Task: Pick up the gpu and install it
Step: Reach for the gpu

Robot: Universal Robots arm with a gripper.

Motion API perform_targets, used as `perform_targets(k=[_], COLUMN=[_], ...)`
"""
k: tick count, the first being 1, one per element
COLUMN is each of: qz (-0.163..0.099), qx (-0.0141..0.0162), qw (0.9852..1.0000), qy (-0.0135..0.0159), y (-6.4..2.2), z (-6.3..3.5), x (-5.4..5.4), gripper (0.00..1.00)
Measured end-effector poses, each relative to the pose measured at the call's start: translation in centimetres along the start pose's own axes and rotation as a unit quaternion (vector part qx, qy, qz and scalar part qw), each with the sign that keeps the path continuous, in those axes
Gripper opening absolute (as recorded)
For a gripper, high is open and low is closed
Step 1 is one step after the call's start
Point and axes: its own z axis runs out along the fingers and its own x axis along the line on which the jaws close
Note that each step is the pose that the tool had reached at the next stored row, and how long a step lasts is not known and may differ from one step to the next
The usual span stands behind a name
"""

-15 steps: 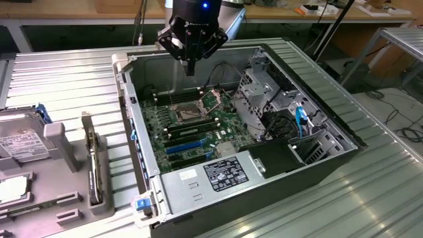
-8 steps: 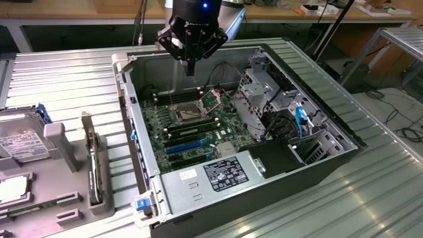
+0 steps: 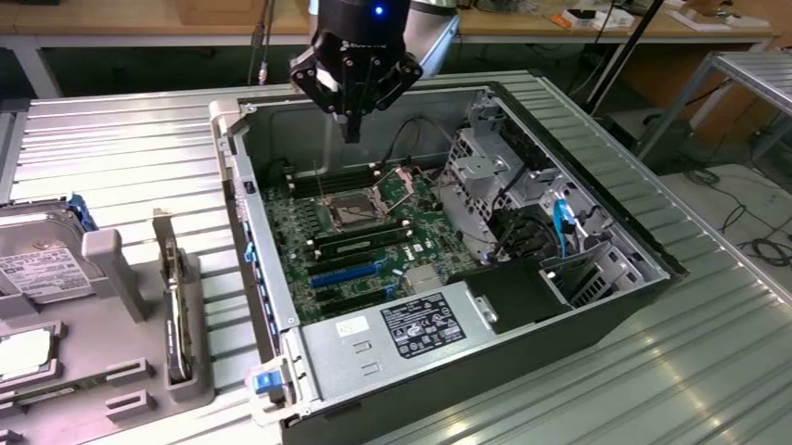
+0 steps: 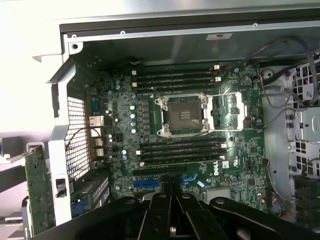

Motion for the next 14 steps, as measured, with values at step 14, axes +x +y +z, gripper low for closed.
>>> perform_targets(k=[14], qz=[0.000], qx=[0.0000], qw=[1.0000], qy=[0.0000], y=[-0.58], z=[-0.10], x=[3.1], gripper=[0.11])
